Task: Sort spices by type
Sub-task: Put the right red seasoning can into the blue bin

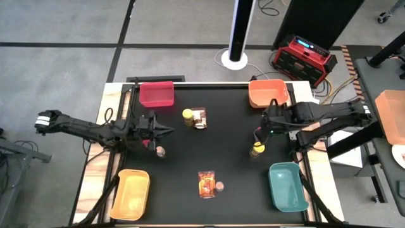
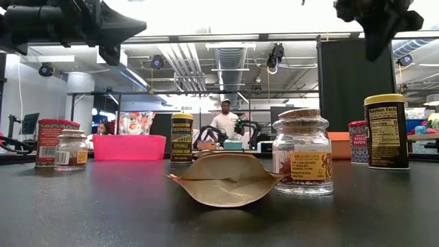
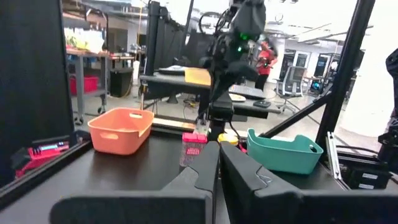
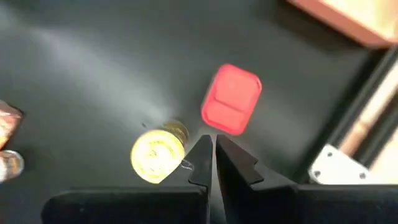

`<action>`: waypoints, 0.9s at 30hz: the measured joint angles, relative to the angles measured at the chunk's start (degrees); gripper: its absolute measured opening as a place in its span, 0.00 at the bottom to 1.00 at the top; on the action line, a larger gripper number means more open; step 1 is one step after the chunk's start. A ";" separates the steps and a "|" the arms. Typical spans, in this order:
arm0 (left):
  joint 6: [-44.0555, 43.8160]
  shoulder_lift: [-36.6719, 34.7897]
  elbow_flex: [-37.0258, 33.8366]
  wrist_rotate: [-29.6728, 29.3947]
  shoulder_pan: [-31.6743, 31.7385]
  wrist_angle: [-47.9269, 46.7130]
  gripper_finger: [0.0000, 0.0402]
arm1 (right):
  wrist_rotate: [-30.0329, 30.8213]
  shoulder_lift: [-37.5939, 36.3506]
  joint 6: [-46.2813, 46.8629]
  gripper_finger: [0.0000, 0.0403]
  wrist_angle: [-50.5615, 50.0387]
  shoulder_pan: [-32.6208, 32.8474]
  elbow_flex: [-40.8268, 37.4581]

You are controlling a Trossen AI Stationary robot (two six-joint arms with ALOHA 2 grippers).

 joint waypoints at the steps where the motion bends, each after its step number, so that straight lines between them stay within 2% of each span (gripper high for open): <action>1: 0.49 -0.23 0.00 0.00 0.00 -0.04 0.00 | -0.97 0.36 0.08 0.03 -0.64 -0.41 -0.16; 5: 1.52 -0.67 0.00 -0.01 0.00 -0.65 0.00 | -4.61 1.67 -0.02 0.05 -0.87 -2.16 -0.54; 8: 1.52 -0.69 0.00 -0.01 0.00 -0.97 0.00 | -4.59 2.47 -1.37 0.13 -0.79 -3.82 -0.83; 12: 1.34 -0.65 0.00 -0.12 0.00 -2.47 0.00 | -4.56 2.96 -2.60 0.31 -0.76 -6.91 -1.81; 17: 1.09 -0.62 -0.02 -0.16 0.00 -2.58 0.00 | -4.52 3.14 -5.07 0.58 -0.55 -13.86 -4.09; 20: 1.07 -0.67 -0.02 -0.16 0.00 -2.54 0.00 | -7.20 3.13 -9.84 0.68 2.74 -18.18 -5.82; 24: 1.02 -0.60 -0.02 -0.17 0.00 -2.62 0.00 | -12.45 3.57 -14.75 0.72 8.97 -23.38 -8.80; 27: 0.83 -0.60 -0.02 -0.18 0.00 -3.02 0.00 | -13.09 5.17 -16.55 0.70 9.02 -25.75 -10.63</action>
